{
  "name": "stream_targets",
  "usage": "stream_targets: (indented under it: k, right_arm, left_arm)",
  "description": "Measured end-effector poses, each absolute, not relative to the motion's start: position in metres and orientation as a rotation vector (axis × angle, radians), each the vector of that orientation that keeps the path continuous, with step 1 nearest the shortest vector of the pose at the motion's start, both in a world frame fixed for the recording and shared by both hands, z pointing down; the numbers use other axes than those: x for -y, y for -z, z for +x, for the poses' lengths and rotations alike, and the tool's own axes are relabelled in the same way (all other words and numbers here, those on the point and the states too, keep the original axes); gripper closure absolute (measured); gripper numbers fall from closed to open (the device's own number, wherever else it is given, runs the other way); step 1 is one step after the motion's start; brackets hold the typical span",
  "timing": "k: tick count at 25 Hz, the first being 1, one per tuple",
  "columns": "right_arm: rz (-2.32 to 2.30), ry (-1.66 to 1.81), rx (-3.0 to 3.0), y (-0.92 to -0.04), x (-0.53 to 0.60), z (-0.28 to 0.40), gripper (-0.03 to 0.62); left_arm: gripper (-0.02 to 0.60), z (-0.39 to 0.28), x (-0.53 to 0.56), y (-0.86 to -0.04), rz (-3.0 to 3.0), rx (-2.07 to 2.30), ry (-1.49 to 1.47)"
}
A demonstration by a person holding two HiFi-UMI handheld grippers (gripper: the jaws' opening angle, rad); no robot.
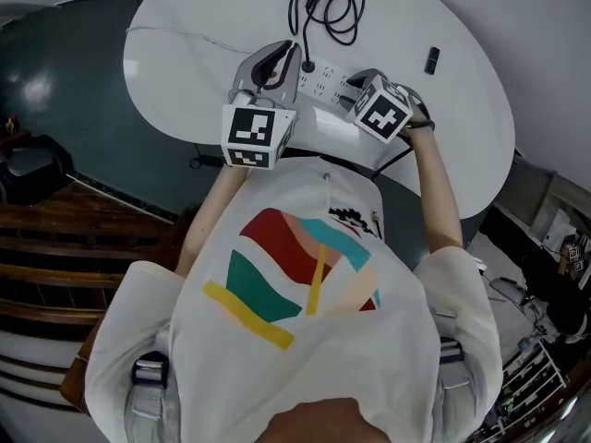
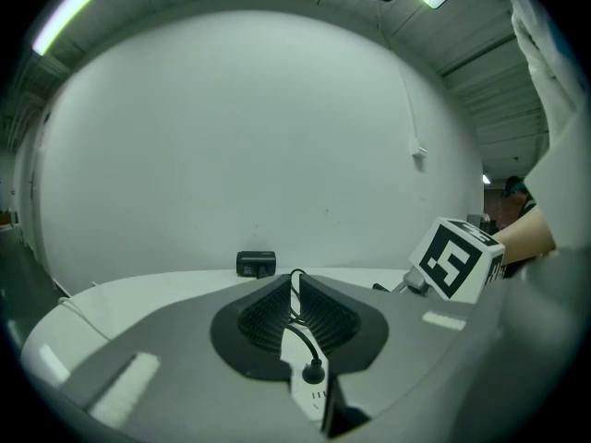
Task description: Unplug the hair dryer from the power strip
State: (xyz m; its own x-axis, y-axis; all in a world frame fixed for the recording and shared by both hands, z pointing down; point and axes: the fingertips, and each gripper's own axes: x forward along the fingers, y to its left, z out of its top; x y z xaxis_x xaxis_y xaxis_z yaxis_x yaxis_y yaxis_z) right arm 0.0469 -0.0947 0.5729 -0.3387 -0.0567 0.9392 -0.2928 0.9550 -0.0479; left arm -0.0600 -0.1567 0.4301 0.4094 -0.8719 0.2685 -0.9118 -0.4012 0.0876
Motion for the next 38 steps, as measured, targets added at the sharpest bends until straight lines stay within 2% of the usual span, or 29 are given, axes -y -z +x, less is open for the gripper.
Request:
stream_targets:
  k: [8, 12, 16, 19, 24, 38]
  right_arm:
    - [0.284, -0.256, 1.853, -0.575, 0.094, 0.046, 0.433]
    - [0.275, -0.272, 1.832, -0.576, 0.093, 0.045, 0.434]
    - [0.265, -0.274, 1.811, -0.575, 0.093, 0.044, 0.434]
    - [0.265, -0.285, 1.804, -0.574, 0.092, 0.044, 0.434]
    - [0.264, -0.283, 1.792, -0.575, 0.093, 0.043, 0.434]
    - [0.209, -0.281, 1.682, -0.577, 0.093, 0.044, 0.442]
  left_arm:
    - [0.501, -0.051, 0.151, -0.461, 2.451, 1.403, -0.334]
    - [0.452, -0.039, 0.145, -0.498, 2.417, 1.282, -0.447]
    - [0.440, -0.027, 0.142, -0.526, 2.420, 1.201, -0.602]
    - [0.440, -0.018, 0.144, -0.539, 2.429, 1.144, -0.682]
    - [0.525, -0.017, 0.152, -0.544, 2.432, 1.163, -0.698]
    - [0.531, -0.011, 0.154, -0.547, 2.510, 1.101, -0.740]
